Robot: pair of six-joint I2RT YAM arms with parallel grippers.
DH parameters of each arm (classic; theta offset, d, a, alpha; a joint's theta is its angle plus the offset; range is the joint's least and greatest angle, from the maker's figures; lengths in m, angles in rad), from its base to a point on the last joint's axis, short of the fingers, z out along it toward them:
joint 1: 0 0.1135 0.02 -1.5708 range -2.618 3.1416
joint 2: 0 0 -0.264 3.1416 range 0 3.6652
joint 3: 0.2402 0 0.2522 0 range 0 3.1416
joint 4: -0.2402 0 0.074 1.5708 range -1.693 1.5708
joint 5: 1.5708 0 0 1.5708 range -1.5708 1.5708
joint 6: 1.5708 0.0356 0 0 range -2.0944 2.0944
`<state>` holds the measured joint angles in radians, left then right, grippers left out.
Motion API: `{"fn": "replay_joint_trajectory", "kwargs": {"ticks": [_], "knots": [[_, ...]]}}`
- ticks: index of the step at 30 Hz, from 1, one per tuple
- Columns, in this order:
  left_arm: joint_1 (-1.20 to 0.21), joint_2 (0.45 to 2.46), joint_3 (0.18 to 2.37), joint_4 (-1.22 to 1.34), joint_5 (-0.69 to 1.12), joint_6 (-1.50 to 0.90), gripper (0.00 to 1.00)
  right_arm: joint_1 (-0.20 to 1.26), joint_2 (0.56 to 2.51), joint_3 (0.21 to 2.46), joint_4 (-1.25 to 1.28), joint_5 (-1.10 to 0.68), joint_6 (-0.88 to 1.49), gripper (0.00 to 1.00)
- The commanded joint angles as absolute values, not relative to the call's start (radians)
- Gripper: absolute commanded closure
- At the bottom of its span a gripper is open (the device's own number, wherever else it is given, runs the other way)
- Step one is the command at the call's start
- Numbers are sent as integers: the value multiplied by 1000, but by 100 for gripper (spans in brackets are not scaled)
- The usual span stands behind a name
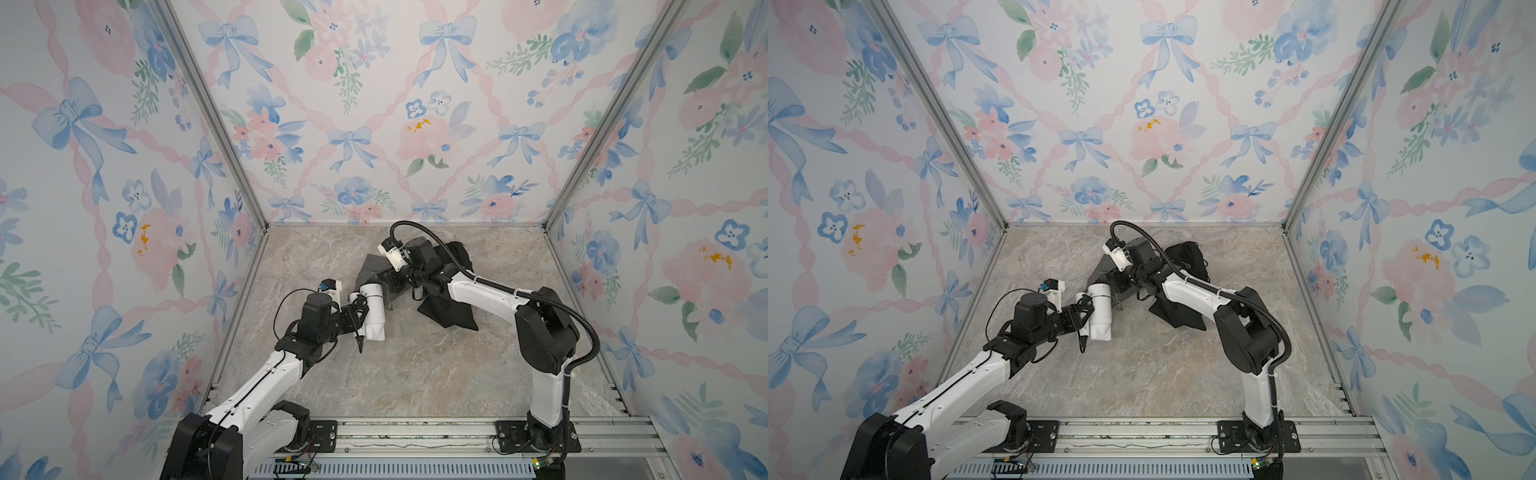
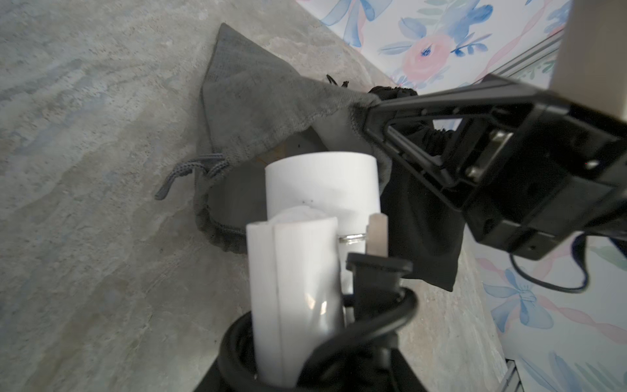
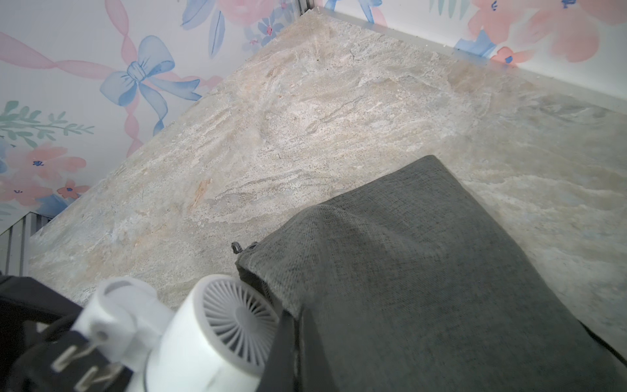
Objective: Pack away hair dryers
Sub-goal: Place the hair dryer in the drawstring bag.
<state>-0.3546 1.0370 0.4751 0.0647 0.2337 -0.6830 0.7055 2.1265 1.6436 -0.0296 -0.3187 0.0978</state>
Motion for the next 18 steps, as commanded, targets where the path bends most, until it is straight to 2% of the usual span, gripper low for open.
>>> {"fn": "replay_joint_trajectory", "kwargs": {"ticks": [1, 18], "knots": [[-386, 1060, 501, 130, 161, -622, 76, 693, 2084, 1616, 9, -354, 124, 100], [-415, 1127, 651, 45, 56, -483, 76, 695, 2048, 1536, 55, -428, 173, 100]]}}
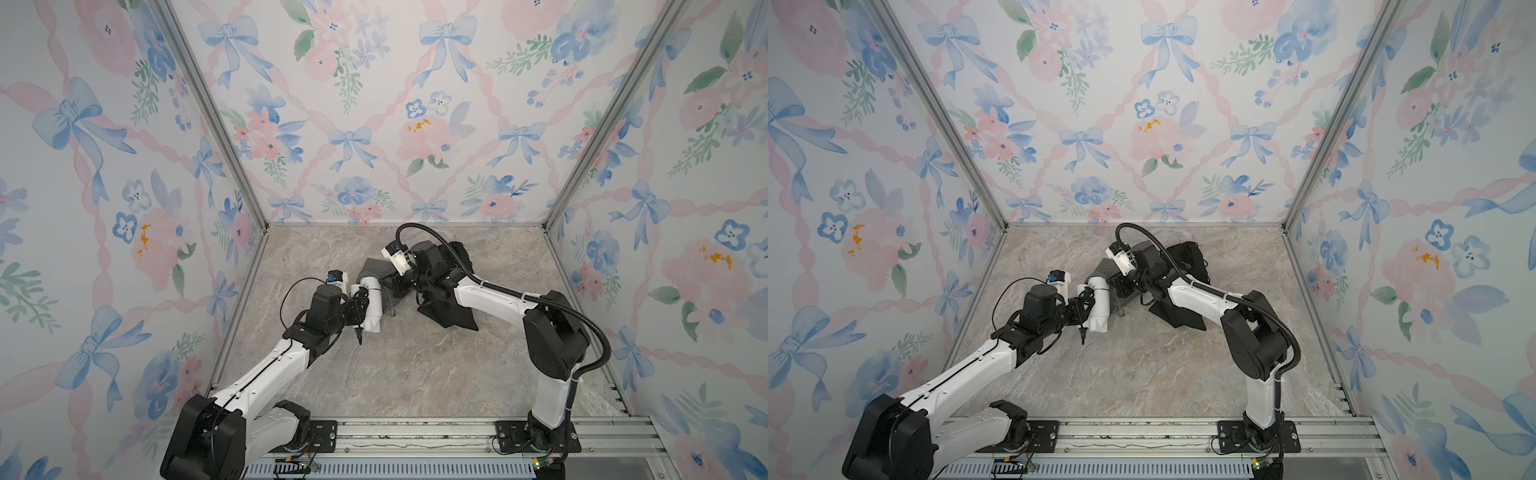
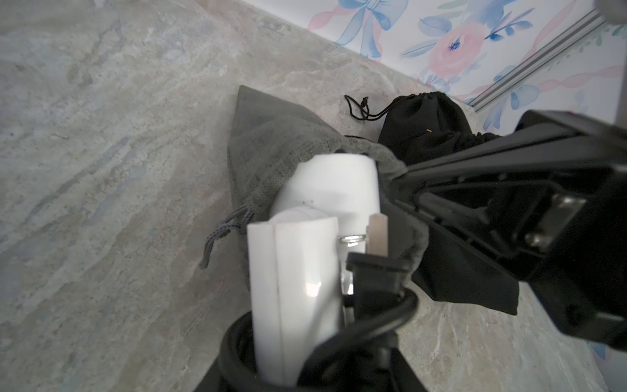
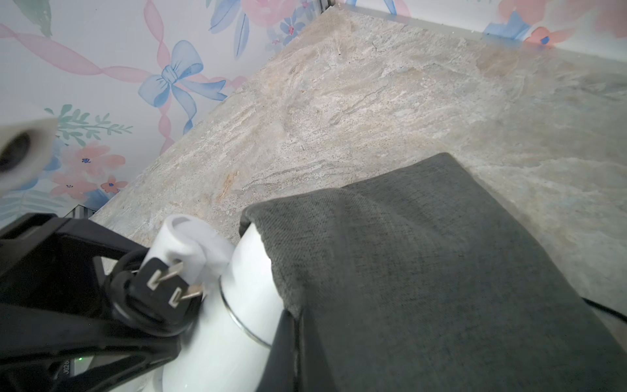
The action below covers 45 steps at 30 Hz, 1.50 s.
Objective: Pack away hair dryers
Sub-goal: Place the hair dryer in the drawstring bag.
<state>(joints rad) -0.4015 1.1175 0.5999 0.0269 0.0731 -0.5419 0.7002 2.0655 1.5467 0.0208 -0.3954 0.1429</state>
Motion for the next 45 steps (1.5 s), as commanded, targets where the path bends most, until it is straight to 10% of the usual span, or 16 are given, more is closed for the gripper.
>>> {"fn": "replay_joint_trajectory", "kwargs": {"ticks": [1, 45], "knots": [[-425, 1136, 661, 37, 50, -466, 76, 695, 2048, 1537, 60, -427, 183, 100], [-479, 1296, 877, -232, -7, -198, 76, 667, 1945, 1359, 250, -531, 359, 100]]}}
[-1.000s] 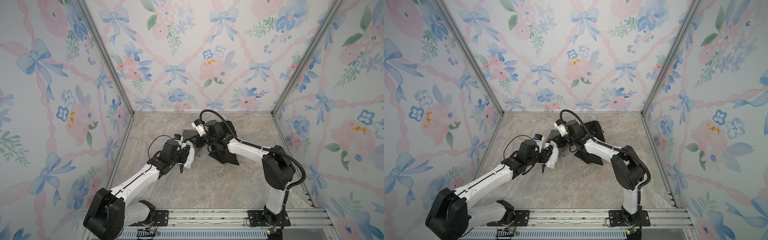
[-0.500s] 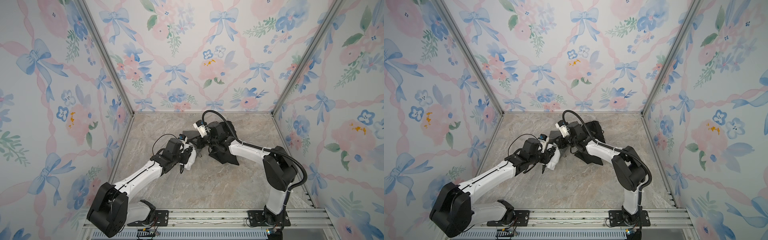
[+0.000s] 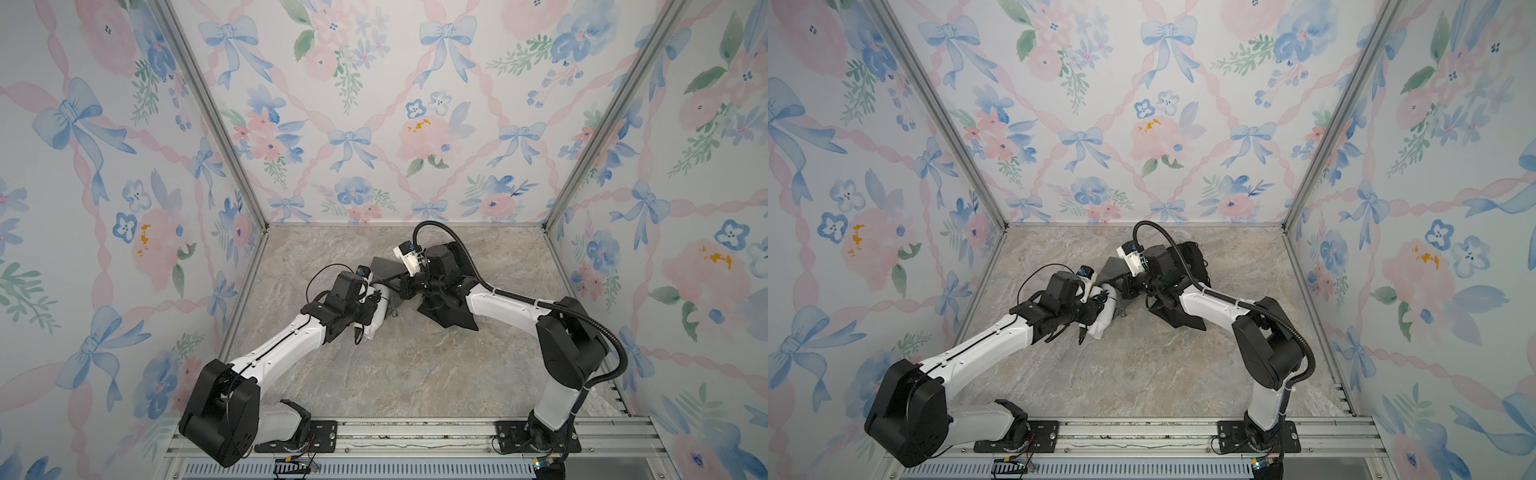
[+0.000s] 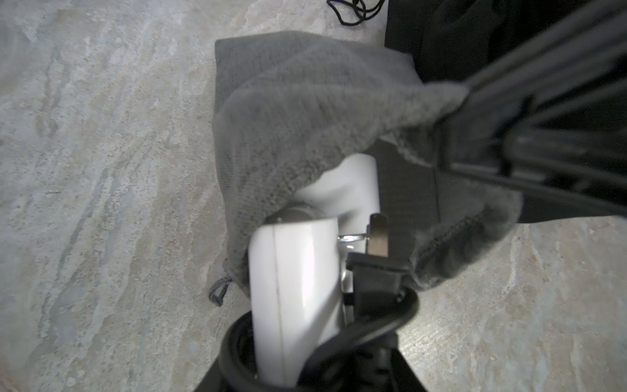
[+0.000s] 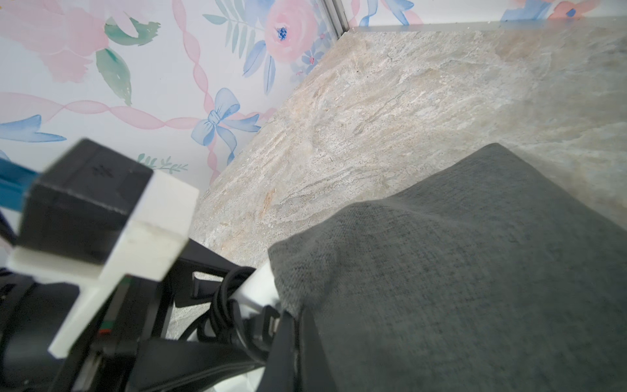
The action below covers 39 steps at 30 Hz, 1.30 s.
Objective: Pack away hair dryers
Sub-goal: Place the hair dryer in the drawstring bag.
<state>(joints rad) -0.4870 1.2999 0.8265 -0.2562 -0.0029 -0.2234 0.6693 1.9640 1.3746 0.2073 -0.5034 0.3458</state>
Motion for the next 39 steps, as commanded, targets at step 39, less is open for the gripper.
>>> {"fn": "replay_joint_trajectory", "kwargs": {"ticks": [39], "knots": [[-397, 1358, 963, -224, 142, -219, 75, 691, 1951, 1381, 187, -534, 347, 100]]}}
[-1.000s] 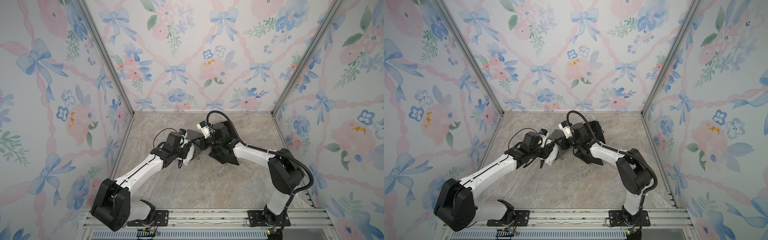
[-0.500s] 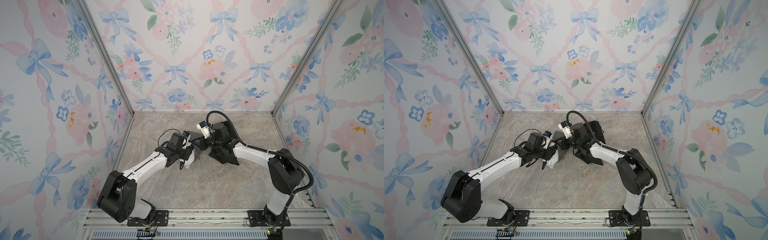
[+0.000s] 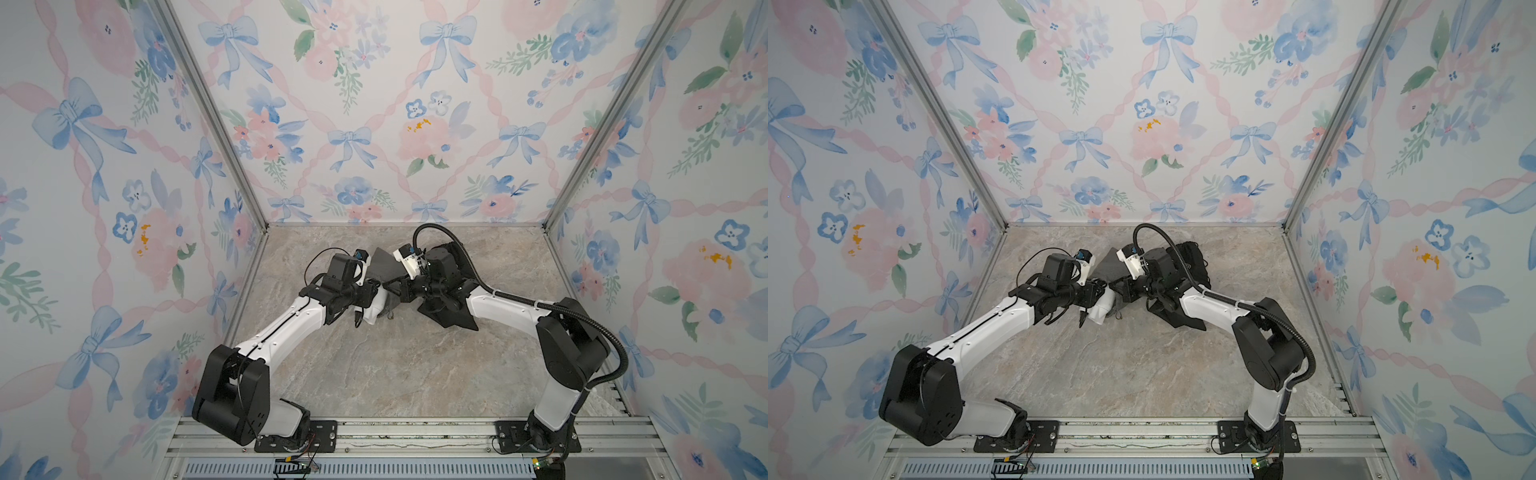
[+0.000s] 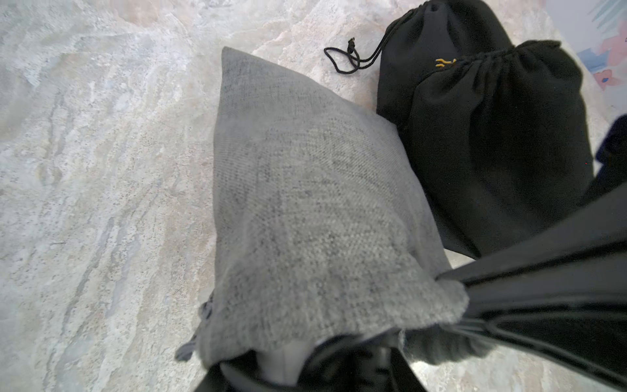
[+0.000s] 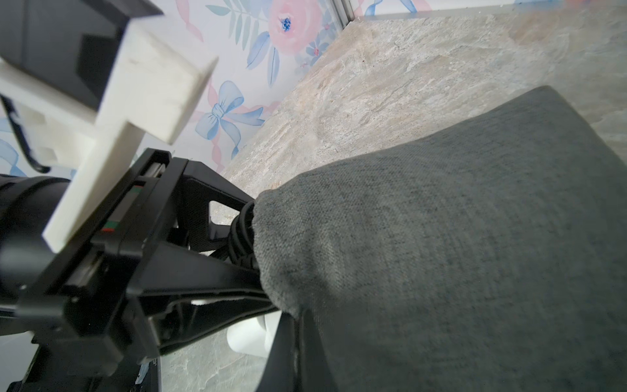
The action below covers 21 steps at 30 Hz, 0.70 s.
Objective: Pack away hair dryers
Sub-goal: Place the hair dryer in the drawstring bag.
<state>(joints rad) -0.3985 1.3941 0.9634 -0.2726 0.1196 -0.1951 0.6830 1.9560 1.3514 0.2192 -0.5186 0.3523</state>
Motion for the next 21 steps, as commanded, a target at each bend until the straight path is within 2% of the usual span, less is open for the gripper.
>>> {"fn": "replay_joint_trajectory", "kwargs": {"ticks": [1, 10, 21], "knots": [[-400, 1364, 956, -222, 141, -222, 75, 692, 1952, 1389, 178, -536, 343, 100], [-446, 1444, 948, -215, 160, -231, 75, 693, 1958, 1419, 174, -518, 348, 100], [-397, 1488, 1000, -157, 162, -293, 75, 697, 1959, 1360, 181, -512, 344, 100]]}}
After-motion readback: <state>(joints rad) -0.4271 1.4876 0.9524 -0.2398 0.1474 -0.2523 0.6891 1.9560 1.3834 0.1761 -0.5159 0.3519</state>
